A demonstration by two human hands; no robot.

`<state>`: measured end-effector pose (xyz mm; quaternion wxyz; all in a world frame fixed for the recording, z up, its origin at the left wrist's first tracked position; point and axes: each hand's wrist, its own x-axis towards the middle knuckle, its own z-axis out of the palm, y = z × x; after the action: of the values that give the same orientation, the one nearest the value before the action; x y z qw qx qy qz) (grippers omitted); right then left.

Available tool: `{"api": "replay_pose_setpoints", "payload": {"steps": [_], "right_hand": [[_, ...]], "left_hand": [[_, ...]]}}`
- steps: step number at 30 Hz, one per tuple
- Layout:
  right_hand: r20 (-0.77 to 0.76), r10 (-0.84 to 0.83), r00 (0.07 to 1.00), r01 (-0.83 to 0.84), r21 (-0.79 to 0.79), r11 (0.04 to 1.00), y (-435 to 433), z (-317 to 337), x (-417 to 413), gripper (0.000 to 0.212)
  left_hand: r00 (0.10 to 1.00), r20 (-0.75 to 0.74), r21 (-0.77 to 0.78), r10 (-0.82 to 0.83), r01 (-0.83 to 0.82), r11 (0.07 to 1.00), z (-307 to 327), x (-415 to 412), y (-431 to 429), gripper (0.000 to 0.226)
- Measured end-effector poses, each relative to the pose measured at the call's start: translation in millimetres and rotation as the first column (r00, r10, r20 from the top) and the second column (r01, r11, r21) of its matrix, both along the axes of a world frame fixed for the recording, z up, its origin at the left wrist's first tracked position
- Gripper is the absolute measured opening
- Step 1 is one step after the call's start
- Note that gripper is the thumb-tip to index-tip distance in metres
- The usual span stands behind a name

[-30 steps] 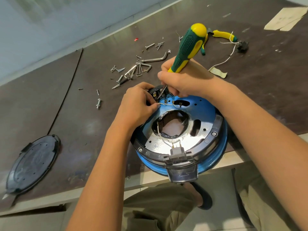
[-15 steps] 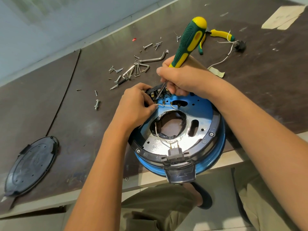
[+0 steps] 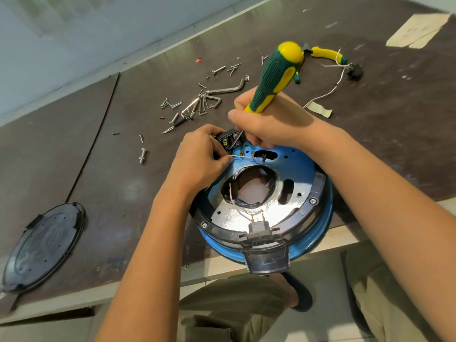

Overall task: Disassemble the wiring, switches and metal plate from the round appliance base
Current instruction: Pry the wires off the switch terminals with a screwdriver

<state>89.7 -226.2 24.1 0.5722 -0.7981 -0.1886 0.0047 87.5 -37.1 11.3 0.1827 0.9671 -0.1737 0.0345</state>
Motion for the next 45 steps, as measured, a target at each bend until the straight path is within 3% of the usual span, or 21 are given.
{"api": "replay_pose_setpoints", "payload": {"steps": [7,15,26,35,45], "right_hand": [[-0.138,-0.079,0.987,0.087,0.058,0.994,-0.1,0.3,8.2,0.031],[-0.144,-0.066,0.987,0.079,0.091,0.993,-0.2,-2.5,10.9,0.029],[0.074,0.078,0.994,-0.077,-0.008,0.997,-1.1,-1.7,-0.7,0.04],[-0.072,-0.066,0.995,0.065,-0.01,0.998,-1.3,3.7,3.5,0.033],[-0.159,-0.037,0.987,0.043,0.037,0.998,-0.5,0.5,5.6,0.031]], "left_hand": [[1.0,0.005,-0.006,-0.008,0.008,1.0,-1.3,0.1,0.9,0.008],[1.0,0.001,0.0,-0.016,0.016,1.0,-0.2,0.1,1.1,0.007],[1.0,0.011,0.009,-0.007,0.007,1.0,-0.5,1.8,0.6,0.009],[1.0,0.002,-0.004,-0.005,0.005,1.0,-1.2,1.2,0.4,0.007],[1.0,-0.019,-0.007,-0.023,0.023,1.0,0.6,-0.9,0.5,0.008]]}}
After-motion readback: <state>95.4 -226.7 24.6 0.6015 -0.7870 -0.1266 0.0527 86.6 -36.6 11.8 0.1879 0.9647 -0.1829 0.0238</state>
